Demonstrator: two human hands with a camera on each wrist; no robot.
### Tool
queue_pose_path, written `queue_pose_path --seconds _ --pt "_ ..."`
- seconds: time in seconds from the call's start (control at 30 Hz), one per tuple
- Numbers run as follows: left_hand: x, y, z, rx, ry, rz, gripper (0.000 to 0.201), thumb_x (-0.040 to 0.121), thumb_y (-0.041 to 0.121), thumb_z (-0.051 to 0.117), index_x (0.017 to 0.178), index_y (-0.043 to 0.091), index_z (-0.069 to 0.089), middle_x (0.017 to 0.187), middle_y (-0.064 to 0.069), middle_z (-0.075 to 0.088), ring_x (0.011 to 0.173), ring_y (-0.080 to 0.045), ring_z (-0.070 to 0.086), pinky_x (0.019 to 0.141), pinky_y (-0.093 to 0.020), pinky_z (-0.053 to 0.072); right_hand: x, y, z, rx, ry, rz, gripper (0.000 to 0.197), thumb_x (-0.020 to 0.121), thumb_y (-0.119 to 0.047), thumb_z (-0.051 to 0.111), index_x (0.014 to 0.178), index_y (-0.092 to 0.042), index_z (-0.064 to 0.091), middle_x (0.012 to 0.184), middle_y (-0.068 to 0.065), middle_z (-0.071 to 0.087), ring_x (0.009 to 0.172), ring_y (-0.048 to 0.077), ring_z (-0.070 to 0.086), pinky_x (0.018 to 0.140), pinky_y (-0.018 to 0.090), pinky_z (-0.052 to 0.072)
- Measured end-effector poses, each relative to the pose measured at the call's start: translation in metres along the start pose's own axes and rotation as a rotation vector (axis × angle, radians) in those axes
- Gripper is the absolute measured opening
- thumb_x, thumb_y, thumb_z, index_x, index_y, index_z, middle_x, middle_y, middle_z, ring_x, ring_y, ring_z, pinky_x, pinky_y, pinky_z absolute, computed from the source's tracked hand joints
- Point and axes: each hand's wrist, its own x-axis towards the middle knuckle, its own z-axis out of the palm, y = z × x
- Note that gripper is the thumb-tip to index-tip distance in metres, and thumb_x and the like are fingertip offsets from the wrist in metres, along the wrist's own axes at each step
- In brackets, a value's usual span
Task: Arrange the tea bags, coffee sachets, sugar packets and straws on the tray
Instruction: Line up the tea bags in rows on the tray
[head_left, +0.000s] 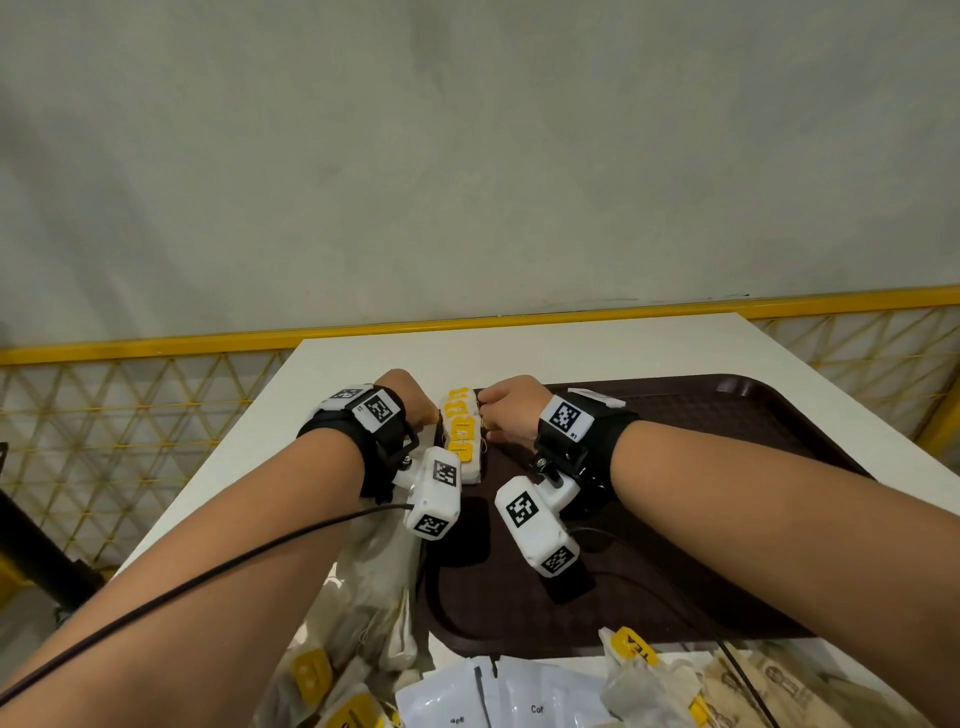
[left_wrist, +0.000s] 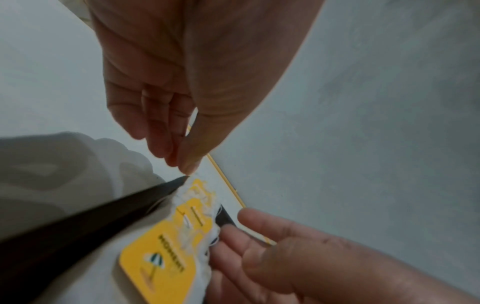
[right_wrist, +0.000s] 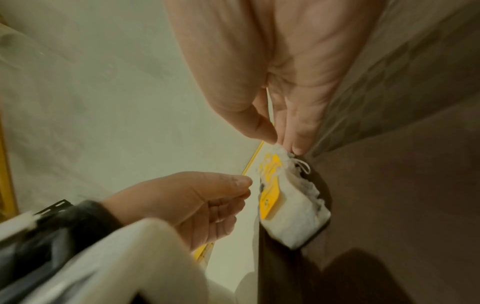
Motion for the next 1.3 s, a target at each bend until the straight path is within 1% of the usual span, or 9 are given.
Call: queue_pose_path --seconds 0.1,0.3,0.5,0.57,0.67,0.83,1.0,1.2,1.3 --pt "-0.003 -0.007 -0.002 -0.067 -0.079 0.027 0.024 0.083 0.007 0.066 0.103 -0.006 0.069 0.094 -0.02 0.068 0.078 -0.027 0.058 0.092 -0.041 0.051 -0.01 0.003 -0.006 0.061 -0.021 0.046 0.017 0.085 0.003 0.061 0.078 -0.013 0.059 0.08 0.009 0.062 0.072 0.02 0.062 0.078 0.033 0.057" --pt "-0.022 -0.002 0.004 -0.079 -0.105 0.078 0.029 0.084 0.012 0.066 0.109 -0.002 0.067 0.106 -0.018 0.069 0.083 -0.025 0.061 0.09 -0.039 0.052 -0.033 -0.005 0.002 0.004 -0.083 0.101 0.024 0.086 0.001 0.065 0.068 -0.008 0.052 0.071 0.011 0.058 0.079 0.027 0.059 0.092 0.04 0.05" --pt "-0.025 0.003 0.006 -0.073 -0.088 0.094 0.028 0.086 0.006 0.062 0.113 -0.001 0.065 0.105 -0.017 0.068 0.078 -0.024 0.058 0.08 -0.033 0.053 -0.031 -0.001 0.008 0.091 0.005 0.084 0.029 0.078 0.012 0.068 0.077 -0.012 0.052 0.074 0.014 0.06 0.061 0.023 0.061 0.056 0.029 0.055" --pt "-0.024 0.005 0.004 -0.083 -0.073 0.108 0.026 0.086 0.005 0.062 0.111 -0.002 0.066 0.106 -0.018 0.069 0.067 -0.019 0.057 0.067 -0.026 0.05 -0.03 -0.002 0.009 0.109 0.011 0.081 0.03 0.077 0.012 0.068 0.078 -0.013 0.053 0.08 0.016 0.061 0.062 0.024 0.061 0.054 0.028 0.055" --pt "-0.019 0.008 0.002 -0.115 -0.044 0.109 0.011 0.085 0.005 0.067 0.095 0.005 0.068 0.078 -0.007 0.064 0.059 -0.011 0.054 0.055 -0.019 0.045 -0.029 -0.001 0.01 0.134 0.017 0.088 0.029 0.078 0.012 0.066 0.078 -0.014 0.053 0.084 0.017 0.06 0.061 0.023 0.06 0.049 0.026 0.055" --pt "-0.011 0.014 -0.001 -0.058 -0.078 0.111 0.019 0.084 0.005 0.068 0.103 0.002 0.07 0.072 -0.004 0.059 0.062 -0.012 0.054 0.055 -0.019 0.043 -0.028 -0.005 0.006 0.123 -0.03 0.136 0.02 0.089 -0.002 0.062 0.073 -0.007 0.051 0.068 0.012 0.056 0.057 0.018 0.054 0.057 0.026 0.051" --pt "-0.01 0.018 0.0 -0.009 -0.113 0.13 0.027 0.084 0.006 0.069 0.11 0.001 0.068 0.098 -0.015 0.065 0.076 -0.018 0.058 0.055 -0.019 0.043 -0.039 0.0 0.005 -0.037 -0.176 0.092 0.025 0.079 -0.005 0.075 0.067 -0.008 0.053 0.065 0.009 0.056 0.06 0.019 0.057 0.059 0.028 0.053" --pt "-0.008 0.014 0.002 -0.055 -0.067 0.121 0.02 0.081 0.006 0.072 0.101 0.004 0.071 0.07 -0.001 0.058 0.064 -0.01 0.054 0.05 -0.017 0.042 -0.041 -0.002 0.01 -0.08 -0.119 0.008 0.033 0.074 0.004 0.075 0.07 -0.014 0.048 0.069 0.012 0.058 0.065 0.026 0.062 0.054 0.028 0.053" --pt "-0.006 0.012 0.002 -0.067 -0.041 0.125 0.012 0.08 0.006 0.073 0.092 0.008 0.072 0.071 -0.001 0.059 0.073 -0.016 0.058 0.051 -0.018 0.042 -0.041 -0.003 0.011 -0.041 -0.107 0.019 0.033 0.077 0.007 0.071 0.072 -0.013 0.046 0.066 0.012 0.057 0.056 0.02 0.06 0.047 0.024 0.051"
